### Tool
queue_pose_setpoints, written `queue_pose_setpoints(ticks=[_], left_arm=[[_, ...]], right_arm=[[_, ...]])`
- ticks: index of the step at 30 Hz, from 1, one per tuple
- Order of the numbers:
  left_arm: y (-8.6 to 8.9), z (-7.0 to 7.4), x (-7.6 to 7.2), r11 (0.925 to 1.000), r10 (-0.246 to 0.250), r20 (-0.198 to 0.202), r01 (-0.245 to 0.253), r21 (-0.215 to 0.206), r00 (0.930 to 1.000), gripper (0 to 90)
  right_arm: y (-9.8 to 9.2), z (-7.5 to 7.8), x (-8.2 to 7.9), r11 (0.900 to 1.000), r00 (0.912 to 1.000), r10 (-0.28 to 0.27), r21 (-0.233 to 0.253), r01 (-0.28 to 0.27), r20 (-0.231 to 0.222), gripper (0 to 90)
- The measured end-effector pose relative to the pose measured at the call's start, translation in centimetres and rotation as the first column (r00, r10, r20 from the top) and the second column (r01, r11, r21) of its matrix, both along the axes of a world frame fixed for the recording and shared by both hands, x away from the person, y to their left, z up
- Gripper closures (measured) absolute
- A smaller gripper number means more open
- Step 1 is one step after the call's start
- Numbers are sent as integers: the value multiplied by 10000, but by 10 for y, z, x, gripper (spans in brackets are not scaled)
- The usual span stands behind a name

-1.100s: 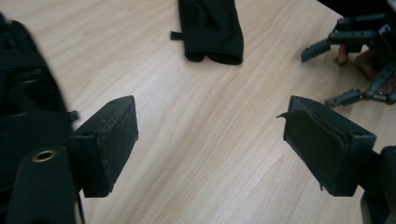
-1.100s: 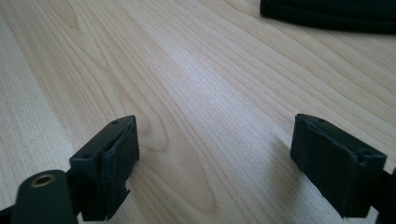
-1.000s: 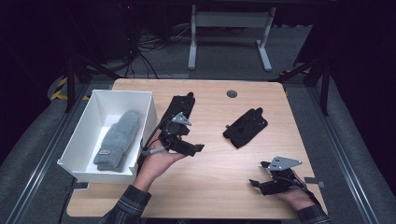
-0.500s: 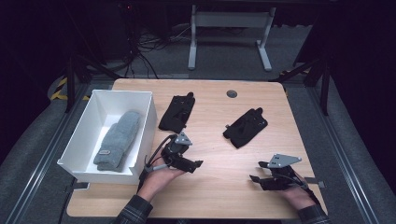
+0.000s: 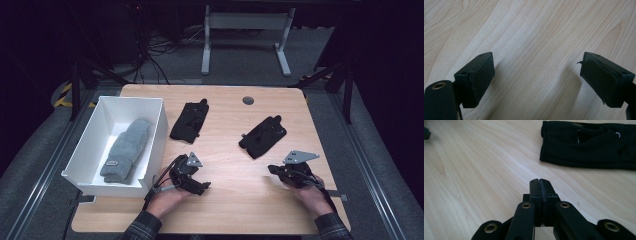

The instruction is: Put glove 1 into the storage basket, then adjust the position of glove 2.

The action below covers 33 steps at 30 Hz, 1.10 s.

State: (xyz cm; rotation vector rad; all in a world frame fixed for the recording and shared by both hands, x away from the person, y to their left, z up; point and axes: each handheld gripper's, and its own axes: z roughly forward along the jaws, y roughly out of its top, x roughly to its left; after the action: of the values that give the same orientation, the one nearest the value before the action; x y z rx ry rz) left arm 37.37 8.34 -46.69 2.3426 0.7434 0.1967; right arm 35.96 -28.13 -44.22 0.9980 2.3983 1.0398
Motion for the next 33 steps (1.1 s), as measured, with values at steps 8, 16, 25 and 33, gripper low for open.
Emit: queue_pose_setpoints(ticks=[8, 16, 25, 33], left_arm=[[2, -9, -7, 9988, -421, 586, 435, -232, 9974, 24], [3, -11, -7, 9985, -402, 649, 425, -335, 9971, 5], [4, -11, -8, 9995, -122, 638, 141, -298, 9979, 4], [4, -11, -8, 9994, -110, 642, 130, -311, 9979, 7]], right_arm=[[7, 6, 28, 9995, 9997, -249, 202, 249, 28, 900], [16, 9, 63, 9982, 9979, -576, 197, 571, 288, 900], [29, 3, 100, 9957, 9952, -908, 230, 900, 377, 900], [29, -14, 119, 9937, 9938, -1113, 157, 1112, 20, 900]])
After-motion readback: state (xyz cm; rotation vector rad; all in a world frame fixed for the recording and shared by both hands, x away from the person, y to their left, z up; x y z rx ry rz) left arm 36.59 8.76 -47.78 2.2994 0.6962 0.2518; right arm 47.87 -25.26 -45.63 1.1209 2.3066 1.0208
